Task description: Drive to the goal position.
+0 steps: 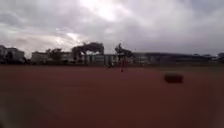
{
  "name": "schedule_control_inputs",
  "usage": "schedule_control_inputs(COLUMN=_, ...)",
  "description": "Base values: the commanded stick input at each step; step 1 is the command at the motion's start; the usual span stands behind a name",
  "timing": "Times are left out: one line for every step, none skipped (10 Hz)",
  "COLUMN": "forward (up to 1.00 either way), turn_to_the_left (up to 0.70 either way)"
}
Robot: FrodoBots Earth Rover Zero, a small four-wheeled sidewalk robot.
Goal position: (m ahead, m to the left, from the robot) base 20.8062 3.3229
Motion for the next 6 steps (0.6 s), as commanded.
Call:
schedule_control_inputs(forward=0.7, turn_to_the_left=0.0)
schedule_control_inputs(forward=0.7, turn_to_the_left=0.0)
schedule_control_inputs(forward=0.7, turn_to_the_left=0.0)
schedule_control_inputs(forward=0.7, turn_to_the_left=0.0)
schedule_control_inputs(forward=0.7, turn_to_the_left=0.0)
schedule_control_inputs(forward=0.7, turn_to_the_left=0.0)
